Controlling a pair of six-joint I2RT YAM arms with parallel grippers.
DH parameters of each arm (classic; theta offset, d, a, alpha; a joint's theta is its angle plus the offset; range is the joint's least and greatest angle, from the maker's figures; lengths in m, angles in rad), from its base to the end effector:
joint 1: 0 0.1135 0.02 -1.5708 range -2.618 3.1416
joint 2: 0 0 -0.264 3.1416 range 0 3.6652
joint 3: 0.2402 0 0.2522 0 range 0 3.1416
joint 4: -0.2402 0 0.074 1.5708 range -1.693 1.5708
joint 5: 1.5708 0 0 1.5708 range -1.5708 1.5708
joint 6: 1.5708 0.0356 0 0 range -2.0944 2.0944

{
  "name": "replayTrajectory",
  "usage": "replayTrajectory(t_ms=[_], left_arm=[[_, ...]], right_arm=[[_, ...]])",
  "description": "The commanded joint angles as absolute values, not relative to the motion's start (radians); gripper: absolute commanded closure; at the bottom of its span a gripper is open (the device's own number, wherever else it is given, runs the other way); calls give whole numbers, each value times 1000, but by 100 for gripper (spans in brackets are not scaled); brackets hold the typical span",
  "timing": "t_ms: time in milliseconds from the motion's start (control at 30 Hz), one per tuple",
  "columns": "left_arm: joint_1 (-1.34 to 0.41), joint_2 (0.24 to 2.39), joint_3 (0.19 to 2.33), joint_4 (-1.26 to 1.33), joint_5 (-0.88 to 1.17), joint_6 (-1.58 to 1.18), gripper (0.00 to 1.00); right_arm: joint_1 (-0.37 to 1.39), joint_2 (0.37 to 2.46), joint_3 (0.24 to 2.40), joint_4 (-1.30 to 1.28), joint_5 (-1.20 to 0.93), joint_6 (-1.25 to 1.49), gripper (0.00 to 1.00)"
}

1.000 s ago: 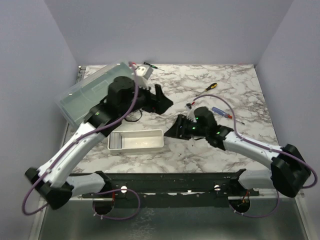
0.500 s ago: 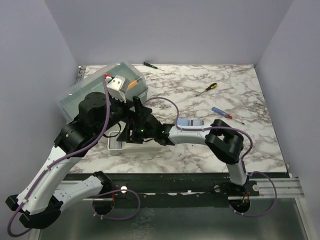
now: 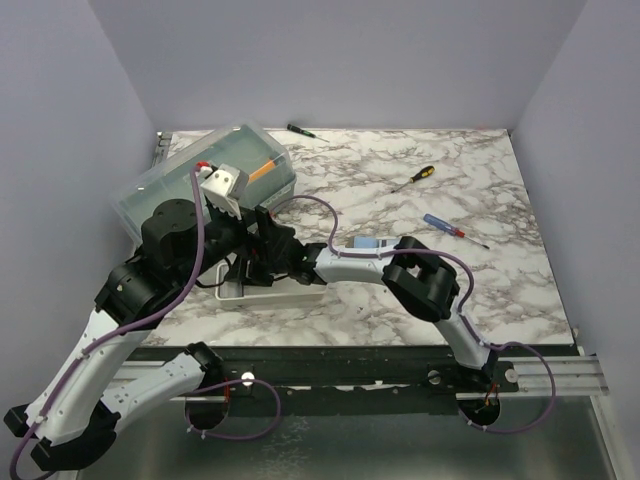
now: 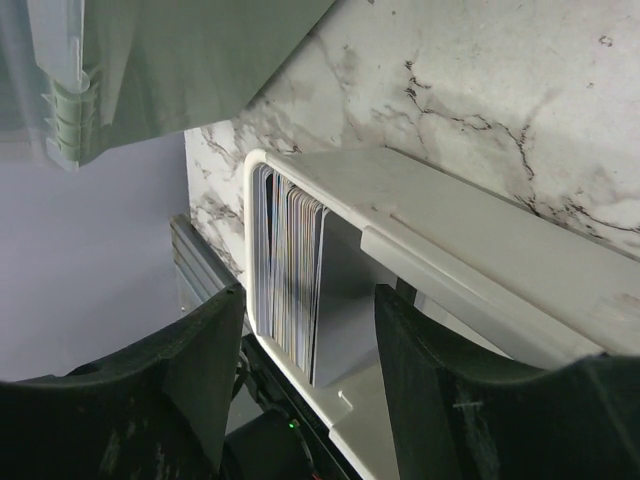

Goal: Put the credit cards into the card holder
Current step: Pick up the credit card from the storage box.

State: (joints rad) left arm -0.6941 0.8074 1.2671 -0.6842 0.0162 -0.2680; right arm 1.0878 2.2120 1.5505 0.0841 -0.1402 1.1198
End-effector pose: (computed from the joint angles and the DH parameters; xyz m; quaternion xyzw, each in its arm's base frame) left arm 0.1051 -0.0882 0.4423 0.1703 0.7631 -0.2941 0.5497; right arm 0.2276 0.4448 0.1623 -0.0193 0.8774 0.4522 0.1590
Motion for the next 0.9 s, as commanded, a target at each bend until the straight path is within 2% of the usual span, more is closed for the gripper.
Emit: replayTrajectory(t_ms=[0,333,633,867], left_arm=[[-693,790,1261,-695,27,-243,13],[-691,793,1264,-694,29,-241,13],[-692,802,1266,-692,37,-248,13],[-693,808,1270,-690,31,-251,13]], right_arm=[[1100,2254,1582,71,-154,1141,44],[1105,2205,1536,93,-124,1141,72],[1107,2143,1505,92,-86,1132,87],[1119,2126,1552,-24,-43,1145,100]])
